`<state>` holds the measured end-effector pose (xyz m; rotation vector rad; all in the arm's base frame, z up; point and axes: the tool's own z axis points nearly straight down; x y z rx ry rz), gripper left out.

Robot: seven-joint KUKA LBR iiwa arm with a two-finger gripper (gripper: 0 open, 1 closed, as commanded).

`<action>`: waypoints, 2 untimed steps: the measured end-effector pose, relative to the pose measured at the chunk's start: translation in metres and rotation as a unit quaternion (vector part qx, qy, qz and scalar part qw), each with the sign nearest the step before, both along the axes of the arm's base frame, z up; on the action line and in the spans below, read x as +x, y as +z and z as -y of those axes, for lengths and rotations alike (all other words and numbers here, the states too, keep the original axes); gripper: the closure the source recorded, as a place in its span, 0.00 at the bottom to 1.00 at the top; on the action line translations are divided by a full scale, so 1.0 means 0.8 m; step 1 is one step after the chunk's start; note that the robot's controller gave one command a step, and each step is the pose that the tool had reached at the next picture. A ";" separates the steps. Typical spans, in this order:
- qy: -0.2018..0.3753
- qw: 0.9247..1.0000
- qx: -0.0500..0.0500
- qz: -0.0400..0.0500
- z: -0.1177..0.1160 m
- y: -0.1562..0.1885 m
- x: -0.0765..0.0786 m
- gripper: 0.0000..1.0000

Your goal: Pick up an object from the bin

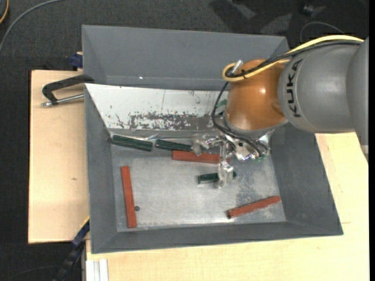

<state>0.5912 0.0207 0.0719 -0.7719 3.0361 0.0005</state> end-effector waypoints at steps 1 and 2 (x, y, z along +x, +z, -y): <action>0.001 1.000 0.001 0.000 -0.002 0.003 0.001 1.00; 0.029 1.000 -0.001 0.003 0.024 0.175 -0.028 1.00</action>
Offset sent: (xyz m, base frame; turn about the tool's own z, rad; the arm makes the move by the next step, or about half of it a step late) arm 0.0000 0.0000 0.0000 0.0000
